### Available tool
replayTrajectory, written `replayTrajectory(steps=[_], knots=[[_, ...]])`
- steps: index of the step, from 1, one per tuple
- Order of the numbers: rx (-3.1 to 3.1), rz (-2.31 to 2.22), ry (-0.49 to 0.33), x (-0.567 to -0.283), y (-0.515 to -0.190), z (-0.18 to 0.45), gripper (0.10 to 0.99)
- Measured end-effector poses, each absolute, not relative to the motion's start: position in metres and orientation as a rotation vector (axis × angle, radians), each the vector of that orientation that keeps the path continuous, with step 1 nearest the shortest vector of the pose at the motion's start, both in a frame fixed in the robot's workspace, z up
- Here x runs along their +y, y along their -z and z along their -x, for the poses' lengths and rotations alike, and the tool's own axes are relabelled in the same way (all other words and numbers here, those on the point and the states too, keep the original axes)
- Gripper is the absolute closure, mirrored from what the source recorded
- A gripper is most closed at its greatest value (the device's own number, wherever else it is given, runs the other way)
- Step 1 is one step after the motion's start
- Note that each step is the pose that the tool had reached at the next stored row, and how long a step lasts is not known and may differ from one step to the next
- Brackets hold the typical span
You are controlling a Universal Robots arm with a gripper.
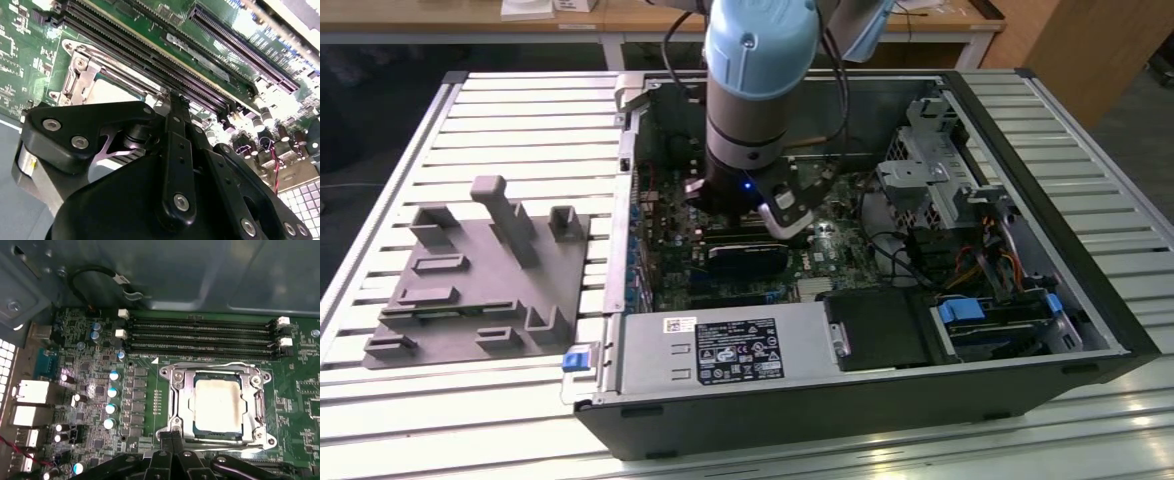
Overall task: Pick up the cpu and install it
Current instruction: 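Install the second cpu locking lever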
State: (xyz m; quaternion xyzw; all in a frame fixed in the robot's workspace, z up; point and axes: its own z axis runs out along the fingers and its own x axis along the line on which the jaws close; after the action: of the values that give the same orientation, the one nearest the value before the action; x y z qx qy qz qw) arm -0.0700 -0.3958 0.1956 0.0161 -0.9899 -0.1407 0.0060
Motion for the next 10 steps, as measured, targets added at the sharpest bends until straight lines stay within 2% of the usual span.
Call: replayTrajectory(steps=[10], knots=[[-3.092, -0.05, 0.483, -0.3958, -0.1896, 0.0742, 0.98]])
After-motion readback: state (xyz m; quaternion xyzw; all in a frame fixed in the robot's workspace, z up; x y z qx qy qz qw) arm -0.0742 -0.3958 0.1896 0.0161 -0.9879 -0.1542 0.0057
